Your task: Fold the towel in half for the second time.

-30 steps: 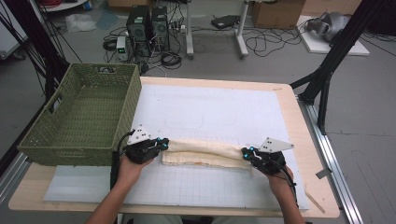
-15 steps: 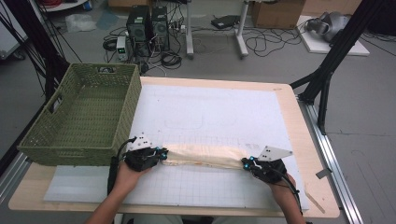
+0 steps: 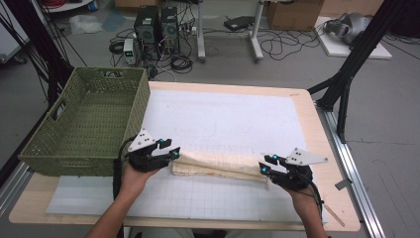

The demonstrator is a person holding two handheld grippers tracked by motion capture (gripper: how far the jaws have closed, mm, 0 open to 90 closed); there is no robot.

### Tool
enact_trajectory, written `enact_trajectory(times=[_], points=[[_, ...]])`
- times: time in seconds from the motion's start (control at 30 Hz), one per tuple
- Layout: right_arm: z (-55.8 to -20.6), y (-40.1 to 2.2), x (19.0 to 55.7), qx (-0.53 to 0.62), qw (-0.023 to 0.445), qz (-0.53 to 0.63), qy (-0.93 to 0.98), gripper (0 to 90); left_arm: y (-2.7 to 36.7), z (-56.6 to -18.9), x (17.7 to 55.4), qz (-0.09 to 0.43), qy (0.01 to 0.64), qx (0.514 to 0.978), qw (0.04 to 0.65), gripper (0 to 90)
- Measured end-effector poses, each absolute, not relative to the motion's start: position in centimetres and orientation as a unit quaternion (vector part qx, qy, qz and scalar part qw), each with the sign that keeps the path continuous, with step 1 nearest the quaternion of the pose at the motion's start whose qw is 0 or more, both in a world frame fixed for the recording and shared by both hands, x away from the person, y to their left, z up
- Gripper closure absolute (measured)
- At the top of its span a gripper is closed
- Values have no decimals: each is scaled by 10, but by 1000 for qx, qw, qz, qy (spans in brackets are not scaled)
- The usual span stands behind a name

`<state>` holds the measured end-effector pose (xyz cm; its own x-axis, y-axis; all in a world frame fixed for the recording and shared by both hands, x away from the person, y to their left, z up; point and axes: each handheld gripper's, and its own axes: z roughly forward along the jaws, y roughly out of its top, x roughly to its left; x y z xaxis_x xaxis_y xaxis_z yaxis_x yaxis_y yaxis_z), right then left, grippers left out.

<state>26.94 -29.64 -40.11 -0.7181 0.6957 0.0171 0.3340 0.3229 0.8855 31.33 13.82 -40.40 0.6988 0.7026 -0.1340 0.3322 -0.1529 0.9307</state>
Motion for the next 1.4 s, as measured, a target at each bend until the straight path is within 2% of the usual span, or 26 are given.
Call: enact_trajectory(times=[0.2,0.27,0.37,0.43,0.53,0.63,0.73,0.8,0.9,0.97,1.03,1.1,1.23,1.3,1.4], points=[[-400,-274,296,357,202,464,785,624,118,-416,339,159,355,753,531,581],[-409,-265,312,373,192,441,793,675,115,-422,345,147,363,759,520,610],[-428,-254,328,379,149,394,824,746,114,-426,345,144,359,772,504,612],[-435,-251,329,371,139,380,836,780,116,-424,345,150,357,768,510,613],[-436,-251,325,354,141,380,843,878,119,-423,344,143,358,769,511,620],[-432,-250,317,336,143,390,845,888,120,-420,341,132,348,777,508,626],[-433,-251,311,325,138,383,854,887,122,-416,339,152,344,767,520,620],[-439,-251,308,327,132,377,856,888,122,-414,339,165,343,763,522,583],[-442,-252,302,322,131,384,855,892,120,-412,343,181,345,756,526,466],[-443,-253,299,316,132,386,856,893,119,-415,349,172,370,754,516,358],[-443,-255,296,311,131,386,859,892,116,-424,358,138,404,761,489,272],[-443,-256,295,308,129,386,860,891,112,-432,360,105,397,785,464,329],[-441,-259,294,309,126,399,854,831,108,-435,349,113,352,810,454,747],[-434,-263,294,320,132,421,838,723,109,-433,344,115,341,815,454,813],[-418,-273,296,360,161,462,794,586,112,-428,336,130,331,808,471,830]])
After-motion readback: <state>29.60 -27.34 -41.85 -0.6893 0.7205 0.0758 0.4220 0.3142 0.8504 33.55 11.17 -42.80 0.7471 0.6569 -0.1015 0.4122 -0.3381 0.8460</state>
